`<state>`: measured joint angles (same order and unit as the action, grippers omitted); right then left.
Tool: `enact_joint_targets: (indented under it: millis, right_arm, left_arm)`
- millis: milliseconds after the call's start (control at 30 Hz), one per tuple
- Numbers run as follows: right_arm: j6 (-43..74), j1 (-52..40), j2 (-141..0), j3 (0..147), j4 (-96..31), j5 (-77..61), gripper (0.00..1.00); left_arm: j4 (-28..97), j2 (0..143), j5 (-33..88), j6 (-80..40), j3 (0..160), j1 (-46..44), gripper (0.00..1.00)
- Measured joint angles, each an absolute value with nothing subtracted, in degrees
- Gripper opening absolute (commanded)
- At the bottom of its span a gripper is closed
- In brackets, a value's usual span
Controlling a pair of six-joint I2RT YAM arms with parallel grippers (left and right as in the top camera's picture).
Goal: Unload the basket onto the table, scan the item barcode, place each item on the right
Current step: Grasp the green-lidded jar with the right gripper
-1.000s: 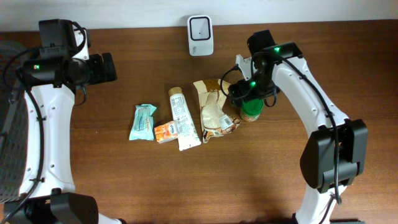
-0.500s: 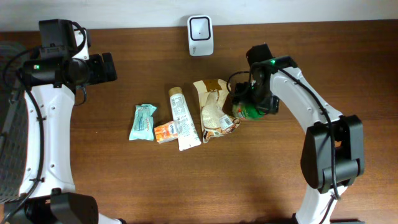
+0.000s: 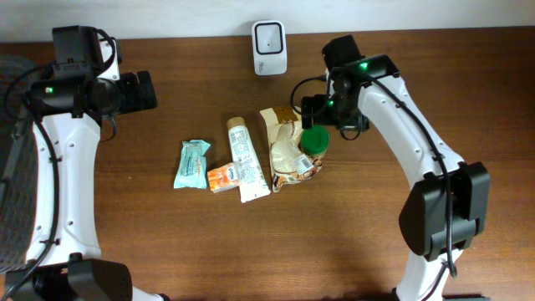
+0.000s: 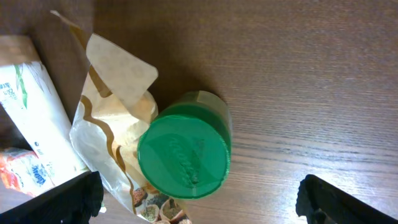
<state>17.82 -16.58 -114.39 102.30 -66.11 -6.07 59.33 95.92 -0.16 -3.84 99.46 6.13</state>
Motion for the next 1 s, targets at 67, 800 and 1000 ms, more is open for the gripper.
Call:
enact_joint_targets:
  millis: [67, 800, 1000]
  right_arm:
    - [15.22, -17.85, -115.24, 101.78, -65.56, -5.37, 0.98]
    - [-22.35, -9.41, -122.76, 101.78, -70.52, -7.42, 0.78]
    - [-15.90, -9.47, -122.76, 101.89, -70.94, -9.61, 0.98]
  left_arm:
    - [59.33, 95.92, -0.16, -3.84, 99.46, 6.13, 0.99]
    - [59.35, 95.92, -0.16, -3.84, 99.46, 6.13, 0.99]
    - [59.35, 95.92, -0.16, -3.84, 99.46, 6.13, 0.99]
